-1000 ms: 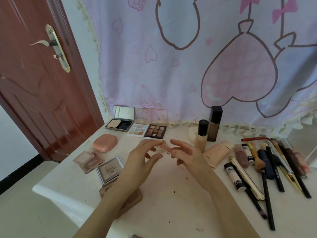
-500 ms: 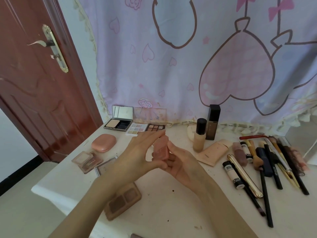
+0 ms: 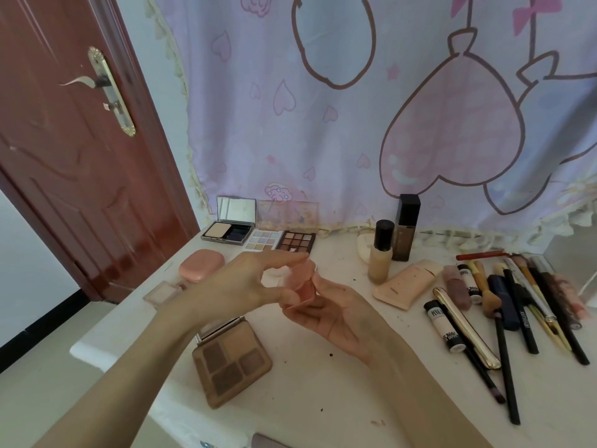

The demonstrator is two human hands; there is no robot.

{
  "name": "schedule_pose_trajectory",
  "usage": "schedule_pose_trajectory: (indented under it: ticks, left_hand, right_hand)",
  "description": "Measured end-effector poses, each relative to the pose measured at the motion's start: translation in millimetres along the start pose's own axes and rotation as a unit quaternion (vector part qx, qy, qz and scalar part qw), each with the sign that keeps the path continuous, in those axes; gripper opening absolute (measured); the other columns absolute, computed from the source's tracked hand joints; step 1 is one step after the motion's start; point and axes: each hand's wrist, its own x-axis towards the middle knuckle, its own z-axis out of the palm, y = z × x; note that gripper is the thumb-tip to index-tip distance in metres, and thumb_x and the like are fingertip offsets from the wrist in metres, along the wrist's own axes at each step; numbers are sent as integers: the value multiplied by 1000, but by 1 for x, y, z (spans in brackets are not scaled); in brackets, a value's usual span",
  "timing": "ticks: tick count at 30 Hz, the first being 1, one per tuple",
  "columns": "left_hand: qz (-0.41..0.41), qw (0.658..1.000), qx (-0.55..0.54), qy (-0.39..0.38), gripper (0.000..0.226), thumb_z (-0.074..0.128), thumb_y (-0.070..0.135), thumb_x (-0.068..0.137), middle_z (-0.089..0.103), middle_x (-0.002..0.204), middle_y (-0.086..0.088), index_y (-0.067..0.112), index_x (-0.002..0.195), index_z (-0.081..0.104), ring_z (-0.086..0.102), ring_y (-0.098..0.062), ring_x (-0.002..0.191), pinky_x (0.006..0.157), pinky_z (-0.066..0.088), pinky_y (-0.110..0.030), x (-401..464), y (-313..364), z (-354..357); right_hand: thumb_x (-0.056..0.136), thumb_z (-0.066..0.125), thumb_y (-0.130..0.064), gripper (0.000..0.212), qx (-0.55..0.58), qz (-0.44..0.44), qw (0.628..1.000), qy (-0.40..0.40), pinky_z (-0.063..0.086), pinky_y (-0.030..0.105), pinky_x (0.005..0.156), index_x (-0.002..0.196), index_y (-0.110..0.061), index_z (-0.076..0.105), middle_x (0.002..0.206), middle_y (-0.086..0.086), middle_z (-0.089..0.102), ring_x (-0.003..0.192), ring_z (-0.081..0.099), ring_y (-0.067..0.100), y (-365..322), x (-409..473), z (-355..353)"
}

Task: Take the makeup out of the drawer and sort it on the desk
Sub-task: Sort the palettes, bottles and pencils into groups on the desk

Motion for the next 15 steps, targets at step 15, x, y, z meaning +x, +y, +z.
schedule_pose_trajectory:
  ticks: [15]
  left_hand:
    - [-13, 999, -32, 29, 16, 62, 6, 86, 70, 68, 11, 8, 97, 73, 62, -3, 70, 72, 50, -15, 53, -30, -6]
  right_hand:
    - [90, 52, 4, 21, -215, -35, 966, 138, 55, 36, 85, 101, -8, 66, 92, 8, 72, 90, 69, 23, 10, 12, -10]
